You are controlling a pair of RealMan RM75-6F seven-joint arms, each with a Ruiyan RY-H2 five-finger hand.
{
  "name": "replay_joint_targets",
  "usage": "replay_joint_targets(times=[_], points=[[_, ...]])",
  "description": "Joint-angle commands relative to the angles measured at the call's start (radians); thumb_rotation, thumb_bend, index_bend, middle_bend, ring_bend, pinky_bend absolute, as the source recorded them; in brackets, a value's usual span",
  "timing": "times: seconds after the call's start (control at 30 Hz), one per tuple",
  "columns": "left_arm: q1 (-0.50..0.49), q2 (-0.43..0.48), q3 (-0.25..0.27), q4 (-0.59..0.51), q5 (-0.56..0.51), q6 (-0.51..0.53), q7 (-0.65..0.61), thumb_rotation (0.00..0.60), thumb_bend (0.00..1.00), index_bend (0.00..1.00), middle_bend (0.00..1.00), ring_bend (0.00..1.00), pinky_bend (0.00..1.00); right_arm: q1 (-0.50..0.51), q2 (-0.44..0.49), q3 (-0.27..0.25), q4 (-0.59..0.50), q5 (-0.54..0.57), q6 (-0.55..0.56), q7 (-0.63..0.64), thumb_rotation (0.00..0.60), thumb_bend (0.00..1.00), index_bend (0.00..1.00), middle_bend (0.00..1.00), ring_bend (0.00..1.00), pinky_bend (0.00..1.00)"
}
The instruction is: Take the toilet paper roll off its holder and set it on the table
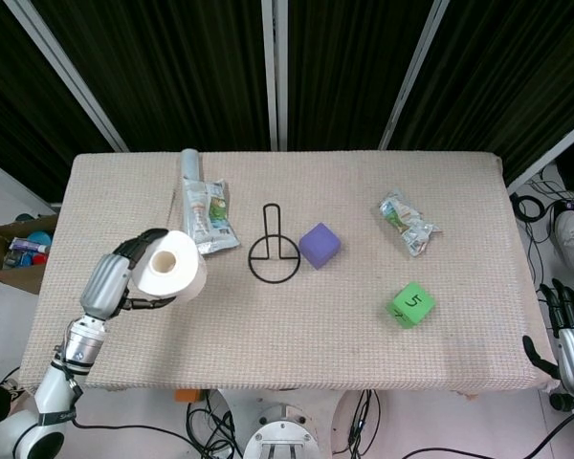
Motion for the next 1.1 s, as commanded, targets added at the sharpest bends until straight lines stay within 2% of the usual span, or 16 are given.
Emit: replay_joint_targets(times=[0.03, 0.17, 0.23, 0.33, 0.4, 0.43, 0.57, 0.7, 0.87, 1.0, 1.1], points=[[0.04, -0.151, 0.095, 0.205, 0.062, 0.003, -0.03, 0.6, 0.17, 0.17, 0.41, 0.3, 0.25, 0.001, -0.001, 0.0, 0.0, 0.008, -0.007, -0.002, 0.6, 0.3, 0.0, 0.0, 0.0, 0.0], [0.037, -0.235, 0.106, 0.319, 0.06, -0.002, -0.049, 0.6, 0.17, 0.17, 0.39, 0.29, 0.26, 0.0, -0.001, 0.002, 0.004, 0.017, -0.013, -0.002, 0.6, 0.3, 0.0, 0.0, 0.0, 0.0], [0.032, -0.269, 0.12, 0.378, 0.075, -0.005, -0.04, 0.6, 0.17, 0.13, 0.34, 0.26, 0.25, 0.0, -0.001, 0.003, 0.005, 0.02, -0.013, 0.001, 0.6, 0.3, 0.0, 0.0, 0.0, 0.0], [0.023, -0.293, 0.134, 0.425, 0.101, 0.003, -0.059, 0.6, 0.16, 0.01, 0.09, 0.12, 0.22, -0.001, -0.002, 0.004, 0.007, 0.022, -0.011, -0.001, 0.6, 0.3, 0.0, 0.0, 0.0, 0.0], [0.025, -0.304, 0.13, 0.44, 0.118, 0.041, -0.089, 0.598, 0.13, 0.0, 0.0, 0.04, 0.18, -0.003, -0.002, 0.005, 0.008, 0.023, -0.009, -0.002, 0.6, 0.3, 0.0, 0.0, 0.0, 0.0], [0.027, -0.306, 0.128, 0.445, 0.128, 0.066, -0.107, 0.589, 0.12, 0.0, 0.0, 0.03, 0.18, -0.004, -0.002, 0.006, 0.008, 0.025, -0.009, -0.001, 0.6, 0.3, 0.0, 0.0, 0.0, 0.0], [0.037, -0.276, 0.137, 0.421, 0.161, 0.127, -0.125, 0.495, 0.09, 0.0, 0.0, 0.0, 0.16, -0.006, -0.005, 0.008, 0.01, 0.026, -0.003, 0.001, 0.6, 0.3, 0.0, 0.0, 0.0, 0.0], [0.066, -0.197, 0.168, 0.351, 0.205, 0.198, -0.089, 0.475, 0.09, 0.0, 0.0, 0.0, 0.16, -0.007, -0.006, 0.007, 0.008, 0.019, 0.003, 0.001, 0.6, 0.3, 0.0, 0.0, 0.0, 0.0], [0.157, -0.086, 0.219, 0.309, 0.229, 0.308, 0.039, 0.476, 0.08, 0.0, 0.0, 0.0, 0.16, -0.011, -0.004, 0.003, 0.001, 0.007, 0.016, -0.004, 0.6, 0.3, 0.0, 0.0, 0.0, 0.0], [0.24, -0.018, 0.248, 0.322, 0.19, 0.351, 0.167, 0.413, 0.06, 0.0, 0.0, 0.0, 0.16, -0.015, -0.006, 0.001, 0.004, -0.005, 0.03, -0.016, 0.6, 0.3, 0.0, 0.0, 0.0, 0.0], [0.295, 0.018, 0.269, 0.32, 0.15, 0.358, 0.237, 0.404, 0.06, 0.0, 0.0, 0.0, 0.16, -0.013, -0.011, -0.001, 0.013, -0.002, 0.021, -0.013, 0.6, 0.3, 0.0, 0.0, 0.0, 0.0]])
